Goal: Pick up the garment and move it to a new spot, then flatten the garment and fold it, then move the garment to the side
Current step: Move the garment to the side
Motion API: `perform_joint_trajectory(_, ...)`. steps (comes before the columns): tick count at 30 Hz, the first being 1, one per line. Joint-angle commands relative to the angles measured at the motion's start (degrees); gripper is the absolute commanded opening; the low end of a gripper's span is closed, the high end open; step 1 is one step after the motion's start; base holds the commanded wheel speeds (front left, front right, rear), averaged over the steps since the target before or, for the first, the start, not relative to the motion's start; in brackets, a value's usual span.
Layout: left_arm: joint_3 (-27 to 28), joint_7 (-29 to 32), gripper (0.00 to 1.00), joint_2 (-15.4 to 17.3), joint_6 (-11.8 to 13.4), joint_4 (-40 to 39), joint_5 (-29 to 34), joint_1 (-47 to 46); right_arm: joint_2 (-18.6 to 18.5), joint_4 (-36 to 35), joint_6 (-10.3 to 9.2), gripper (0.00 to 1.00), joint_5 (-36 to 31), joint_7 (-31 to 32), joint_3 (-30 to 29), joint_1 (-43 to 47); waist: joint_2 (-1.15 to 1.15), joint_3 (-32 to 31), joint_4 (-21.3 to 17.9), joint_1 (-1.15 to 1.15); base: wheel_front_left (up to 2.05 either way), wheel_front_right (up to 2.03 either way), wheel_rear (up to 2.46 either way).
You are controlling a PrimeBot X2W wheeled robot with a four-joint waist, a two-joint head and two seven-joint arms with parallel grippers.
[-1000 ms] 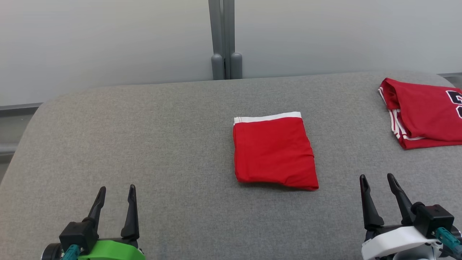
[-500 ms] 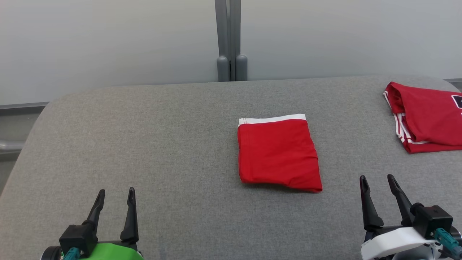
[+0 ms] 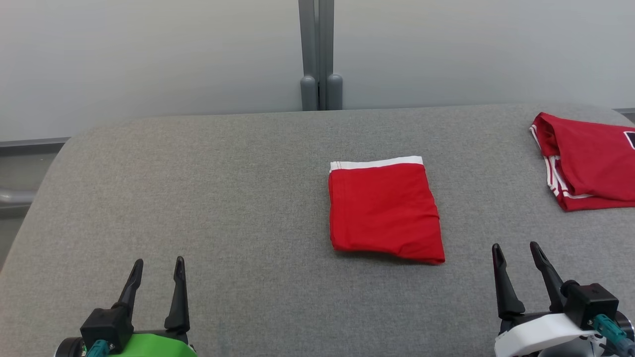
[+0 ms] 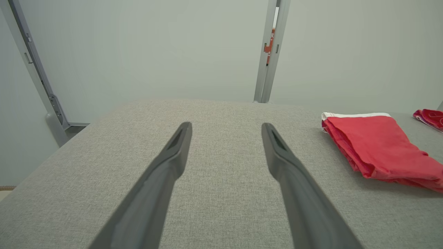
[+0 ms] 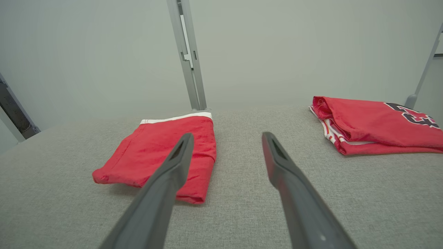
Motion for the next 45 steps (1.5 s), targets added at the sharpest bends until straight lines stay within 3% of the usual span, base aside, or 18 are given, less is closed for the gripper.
perform_joint_trajectory(1,0.3,-0.2,1.0,0.0,-0.1,-0.2,0.1,0.8,0.0,0.2,-0.02,1.0,-0.2,-0.2,0.1,0.7,0.0,0.0,0.0,0.0,0.0,0.0,0.0)
perform_joint_trajectory(10,0.6,-0.2,1.0,-0.1,-0.2,-0.3,0.2,1.0,0.2,0.9,-0.02,1.0,-0.1,-0.2,1.0,-1.6,0.0,0.1,-0.1,0.0,0.0,0.0,0.0)
perform_joint_trajectory(18,0.0,-0.2,1.0,-0.2,-0.2,0.1,0.3,-0.6,-1.1,4.5,-0.02,1.0,-1.5,-0.1,4.0,-9.2,0.0,1.1,1.0,0.0,0.0,0.0,0.0)
perform_joint_trajectory(31,-1.0,-0.2,1.0,-0.6,0.1,-0.4,-0.5,-3.6,-6.4,18.1,-0.02,1.0,-3.6,1.1,6.3,-27.7,0.0,7.3,5.7,0.0,0.0,0.0,0.0)
perform_joint_trajectory(45,-3.8,-0.2,1.0,-0.8,0.6,-0.1,-2.2,-8.8,-7.5,38.5,-0.02,1.0,-1.3,5.6,8.0,-37.7,0.0,14.1,9.2,0.0,0.0,0.0,0.0)
